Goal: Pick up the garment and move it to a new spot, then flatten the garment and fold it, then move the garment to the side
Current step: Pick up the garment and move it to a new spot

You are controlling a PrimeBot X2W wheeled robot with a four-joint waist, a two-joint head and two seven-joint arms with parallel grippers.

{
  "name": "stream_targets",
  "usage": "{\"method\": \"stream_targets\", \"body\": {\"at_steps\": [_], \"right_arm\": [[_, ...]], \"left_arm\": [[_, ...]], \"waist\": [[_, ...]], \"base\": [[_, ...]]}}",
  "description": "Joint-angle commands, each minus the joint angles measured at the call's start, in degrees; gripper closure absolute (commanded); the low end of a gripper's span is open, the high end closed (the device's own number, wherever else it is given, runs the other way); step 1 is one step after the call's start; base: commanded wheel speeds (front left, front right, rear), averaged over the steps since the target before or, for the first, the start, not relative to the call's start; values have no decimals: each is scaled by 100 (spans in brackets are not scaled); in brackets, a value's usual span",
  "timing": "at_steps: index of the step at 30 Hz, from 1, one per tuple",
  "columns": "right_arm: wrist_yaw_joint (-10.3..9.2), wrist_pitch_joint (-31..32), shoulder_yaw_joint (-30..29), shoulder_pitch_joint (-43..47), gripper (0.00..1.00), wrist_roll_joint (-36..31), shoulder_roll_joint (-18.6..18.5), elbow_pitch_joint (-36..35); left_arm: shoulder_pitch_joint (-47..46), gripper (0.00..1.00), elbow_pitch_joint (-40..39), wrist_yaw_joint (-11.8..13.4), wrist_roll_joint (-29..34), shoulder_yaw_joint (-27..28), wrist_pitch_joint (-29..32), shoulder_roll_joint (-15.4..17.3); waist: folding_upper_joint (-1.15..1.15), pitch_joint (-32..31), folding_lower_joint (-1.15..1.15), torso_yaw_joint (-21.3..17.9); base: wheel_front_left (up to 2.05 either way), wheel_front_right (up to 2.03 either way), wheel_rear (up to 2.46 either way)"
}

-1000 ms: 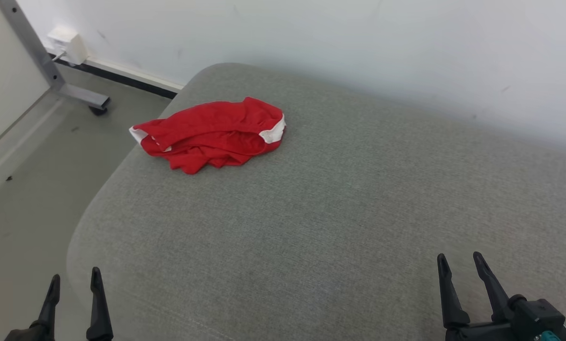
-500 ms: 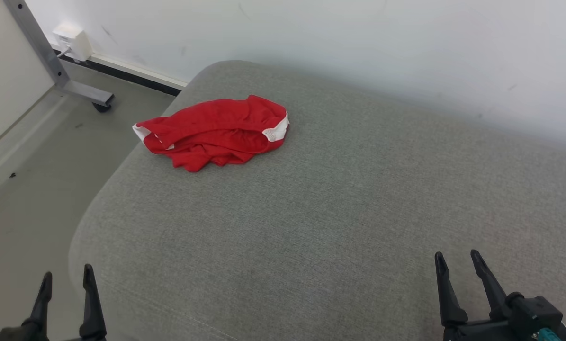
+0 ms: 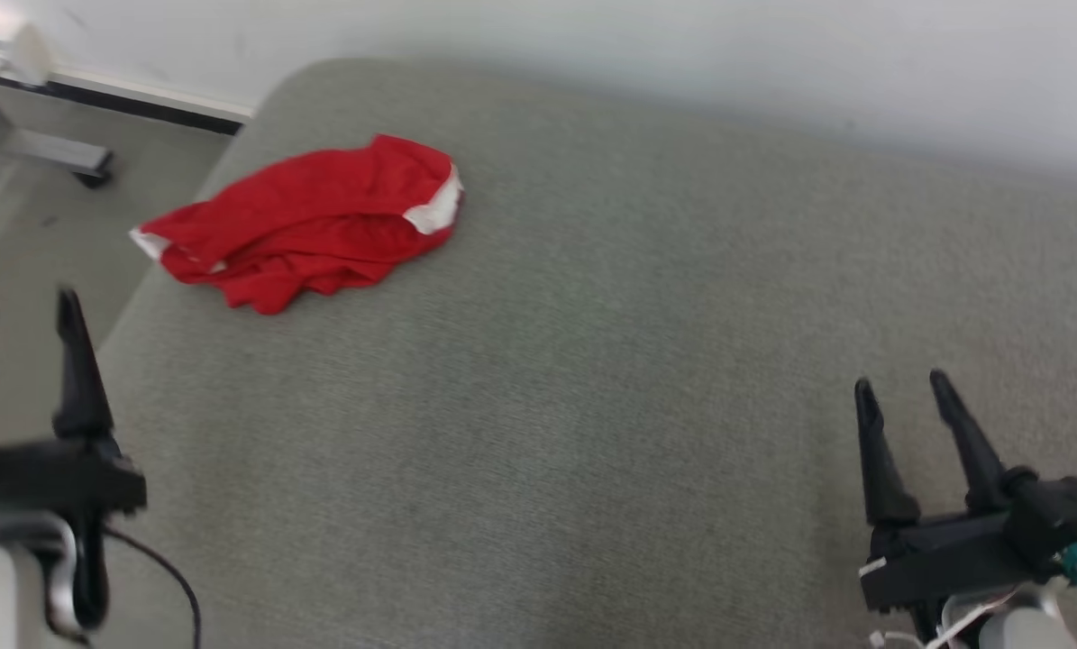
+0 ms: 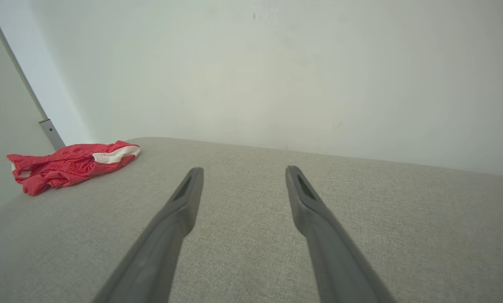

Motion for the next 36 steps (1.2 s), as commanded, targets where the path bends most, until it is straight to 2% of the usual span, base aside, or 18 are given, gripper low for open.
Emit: {"method": "stream_targets", "body": {"at_steps": [1,9,18,30,36], "right_arm": [[-15,21,-30,-130,0,-58,-61,-80],[-15,8,-136,-454,0,-176,-11,-367],[-15,-10,-223,-623,0,-287,90,-541],[-15,99,-300,-672,0,-389,66,-724],[-15,180,-334,-684,0,-397,43,-828]], "left_arm": [[-322,0,92,-9,-46,6,36,78],[-1592,0,535,-3,-228,143,129,508],[-2486,0,1236,-49,-278,113,437,1096],[-2997,0,2547,-119,-241,-279,1058,1491],[-3206,0,3188,-145,-272,-548,1690,1577]], "waist": [[0,660,0,-635],[0,1420,0,-1417],[0,1864,0,-1988],[0,1997,0,-2230],[0,2007,0,-2231]], "base": [[0,0,0],[0,0,0],[0,0,0],[0,0,0],[0,0,0]]}}
